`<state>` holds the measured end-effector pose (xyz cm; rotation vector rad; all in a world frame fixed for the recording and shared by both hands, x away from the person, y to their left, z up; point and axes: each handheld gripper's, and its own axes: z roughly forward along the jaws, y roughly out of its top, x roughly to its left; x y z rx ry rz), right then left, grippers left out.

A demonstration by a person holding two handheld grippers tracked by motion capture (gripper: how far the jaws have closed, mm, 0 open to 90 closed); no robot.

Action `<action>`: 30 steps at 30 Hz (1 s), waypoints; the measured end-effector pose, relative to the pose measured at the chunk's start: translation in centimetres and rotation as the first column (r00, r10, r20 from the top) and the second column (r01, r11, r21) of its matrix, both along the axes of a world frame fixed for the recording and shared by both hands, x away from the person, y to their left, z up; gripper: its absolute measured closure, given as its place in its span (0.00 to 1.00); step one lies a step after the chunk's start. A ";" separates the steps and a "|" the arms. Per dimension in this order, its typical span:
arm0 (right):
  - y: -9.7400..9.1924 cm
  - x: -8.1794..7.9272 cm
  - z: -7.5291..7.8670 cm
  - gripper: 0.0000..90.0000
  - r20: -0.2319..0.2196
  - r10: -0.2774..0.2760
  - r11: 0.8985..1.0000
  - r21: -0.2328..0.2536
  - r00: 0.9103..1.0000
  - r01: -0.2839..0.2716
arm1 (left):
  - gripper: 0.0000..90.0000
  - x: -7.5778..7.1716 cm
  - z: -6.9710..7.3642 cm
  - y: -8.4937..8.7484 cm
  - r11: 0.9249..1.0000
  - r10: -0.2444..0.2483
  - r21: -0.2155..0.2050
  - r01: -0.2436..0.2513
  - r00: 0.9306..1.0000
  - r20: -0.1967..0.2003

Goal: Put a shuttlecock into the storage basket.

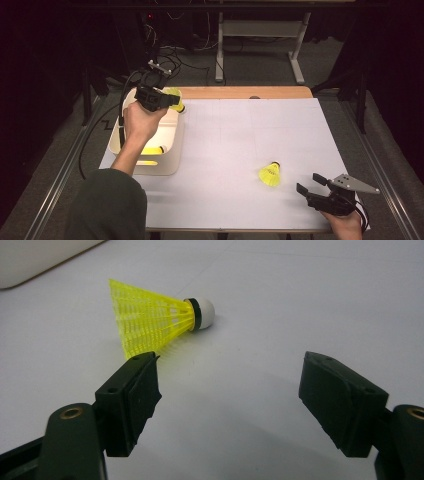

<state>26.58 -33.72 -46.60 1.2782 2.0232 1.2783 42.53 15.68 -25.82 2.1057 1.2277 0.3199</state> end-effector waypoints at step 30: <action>0.0 0.0 0.0 0.28 0.000 -0.002 1.000 -0.007 1.000 0.002 | 1.00 -0.2 -1.5 2.9 0.999 0.050 0.020 -0.050 0.999 -0.008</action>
